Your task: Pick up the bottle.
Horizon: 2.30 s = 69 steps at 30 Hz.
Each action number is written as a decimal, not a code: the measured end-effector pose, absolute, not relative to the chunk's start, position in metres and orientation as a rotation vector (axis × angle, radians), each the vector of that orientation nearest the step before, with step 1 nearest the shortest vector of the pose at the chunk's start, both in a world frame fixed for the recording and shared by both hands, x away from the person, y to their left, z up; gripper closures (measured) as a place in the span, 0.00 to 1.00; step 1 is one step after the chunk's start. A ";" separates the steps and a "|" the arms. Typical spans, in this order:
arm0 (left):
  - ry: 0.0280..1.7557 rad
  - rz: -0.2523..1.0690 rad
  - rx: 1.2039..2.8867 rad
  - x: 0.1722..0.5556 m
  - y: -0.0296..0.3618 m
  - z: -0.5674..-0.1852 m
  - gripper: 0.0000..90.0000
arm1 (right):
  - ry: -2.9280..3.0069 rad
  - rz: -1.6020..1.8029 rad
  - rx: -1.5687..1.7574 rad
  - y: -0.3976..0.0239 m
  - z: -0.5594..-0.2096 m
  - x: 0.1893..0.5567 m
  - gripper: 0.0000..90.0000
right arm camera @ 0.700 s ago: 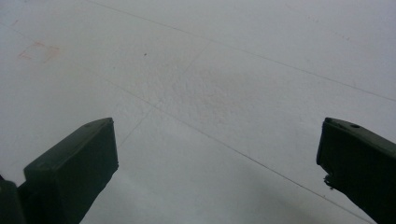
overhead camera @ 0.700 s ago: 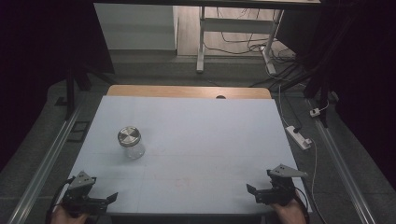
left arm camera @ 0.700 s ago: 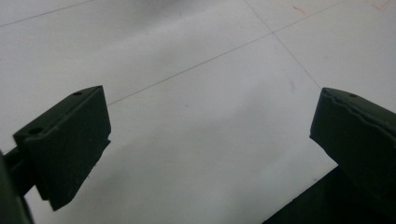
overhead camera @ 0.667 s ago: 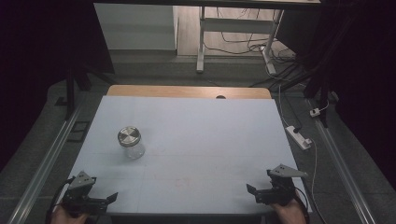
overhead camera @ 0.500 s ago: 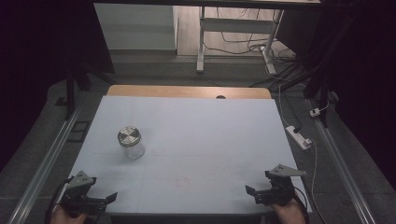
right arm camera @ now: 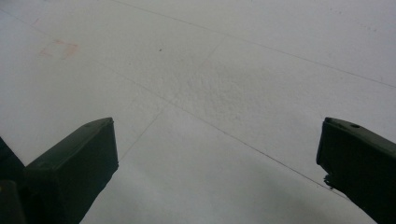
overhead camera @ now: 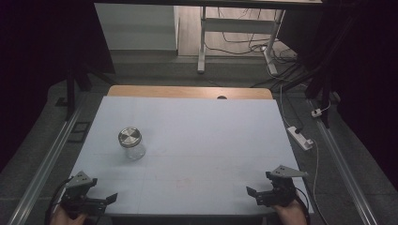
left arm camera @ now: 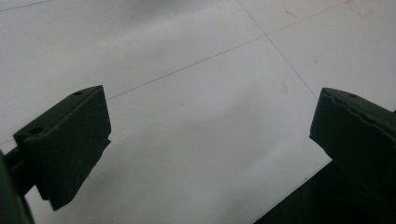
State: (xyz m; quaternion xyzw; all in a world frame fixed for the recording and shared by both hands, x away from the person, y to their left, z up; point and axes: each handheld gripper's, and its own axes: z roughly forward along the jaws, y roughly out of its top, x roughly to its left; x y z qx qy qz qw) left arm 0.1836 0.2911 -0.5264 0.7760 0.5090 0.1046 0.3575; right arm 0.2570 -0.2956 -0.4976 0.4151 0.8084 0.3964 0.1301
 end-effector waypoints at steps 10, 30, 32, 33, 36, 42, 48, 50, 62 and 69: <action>1.304 0.281 2.030 0.184 0.288 -0.526 0.00 | 2.361 1.138 1.195 -0.294 -0.498 0.257 0.00; 1.237 0.310 2.000 0.193 0.281 -0.518 0.00 | 2.379 1.118 1.173 -0.292 -0.498 0.257 0.00; 1.221 0.312 2.001 0.196 0.280 -0.517 0.00 | 2.378 1.115 1.174 -0.292 -0.498 0.257 0.00; 1.217 0.314 2.002 0.197 0.279 -0.517 0.00 | 2.378 1.115 1.174 -0.292 -0.498 0.257 0.00; 1.199 0.304 2.005 0.202 0.277 -0.517 0.00 | 2.374 1.120 1.175 -0.292 -0.498 0.257 0.00; 1.170 0.318 2.006 0.209 0.276 -0.519 0.00 | 2.380 1.119 1.169 -0.292 -0.498 0.257 0.00; 1.171 0.325 1.974 0.217 0.281 -0.520 0.00 | 2.389 1.106 1.154 -0.290 -0.498 0.256 0.00; 1.168 0.327 1.964 0.219 0.280 -0.520 0.00 | 2.390 1.106 1.154 -0.290 -0.499 0.257 0.00; 1.168 0.333 1.960 0.238 0.273 -0.521 0.00 | 2.394 1.100 1.155 -0.290 -0.499 0.257 0.00; 1.187 0.337 1.959 0.252 0.271 -0.519 0.00 | 2.395 1.098 1.160 -0.290 -0.499 0.257 0.00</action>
